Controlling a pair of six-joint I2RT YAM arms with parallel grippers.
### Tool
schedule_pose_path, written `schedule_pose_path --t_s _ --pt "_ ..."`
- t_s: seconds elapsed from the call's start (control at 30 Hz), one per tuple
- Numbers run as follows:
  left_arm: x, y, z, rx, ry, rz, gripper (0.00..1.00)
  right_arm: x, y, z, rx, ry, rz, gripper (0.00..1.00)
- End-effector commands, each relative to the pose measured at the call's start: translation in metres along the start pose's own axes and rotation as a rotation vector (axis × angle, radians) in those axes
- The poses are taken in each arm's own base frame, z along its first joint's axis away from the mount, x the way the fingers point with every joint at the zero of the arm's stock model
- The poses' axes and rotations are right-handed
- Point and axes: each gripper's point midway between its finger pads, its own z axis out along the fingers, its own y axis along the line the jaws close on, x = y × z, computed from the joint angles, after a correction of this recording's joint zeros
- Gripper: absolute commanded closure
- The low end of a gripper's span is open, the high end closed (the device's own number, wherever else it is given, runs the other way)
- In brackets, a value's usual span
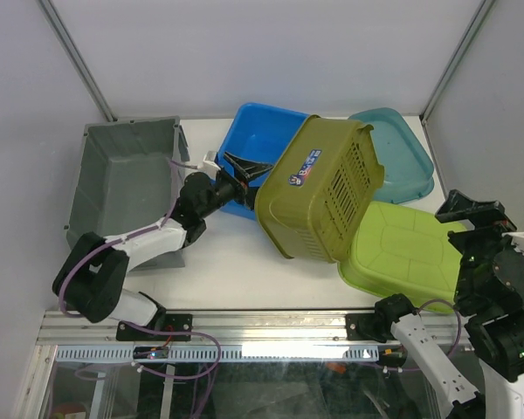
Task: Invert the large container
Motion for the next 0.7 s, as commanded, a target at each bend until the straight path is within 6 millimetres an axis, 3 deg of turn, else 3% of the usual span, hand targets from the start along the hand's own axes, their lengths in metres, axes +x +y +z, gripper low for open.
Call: schedule_pose_path --t_s 0.0,0.13,0.23,0.33,0.47,0.67 --pt "-0.026 0.007 -0.009 -0.189 -0.142 0.260 0.01 0.021 0.038 0.012 -0.129 0.079 -0.014 0.03" --pt "-0.042 0.001 -0.016 -0.258 -0.219 0.385 0.01 0.084 0.093 0.016 -0.357 0.332 -0.134 0.03" --pt "-0.048 -0.014 -0.019 -0.272 -0.245 0.468 0.01 0.136 0.134 0.004 -0.552 0.567 -0.139 0.03" --pt "-0.052 -0.028 -0.021 -0.295 -0.256 0.560 0.01 0.166 0.160 -0.009 -0.669 0.729 -0.077 0.06" --pt "-0.060 -0.048 -0.025 -0.333 -0.277 0.674 0.01 0.175 0.180 -0.034 -0.833 0.830 -0.044 0.12" --pt "-0.084 -0.058 -0.027 -0.489 -0.303 0.866 0.01 0.184 0.173 -0.056 -0.853 0.904 -0.096 0.21"
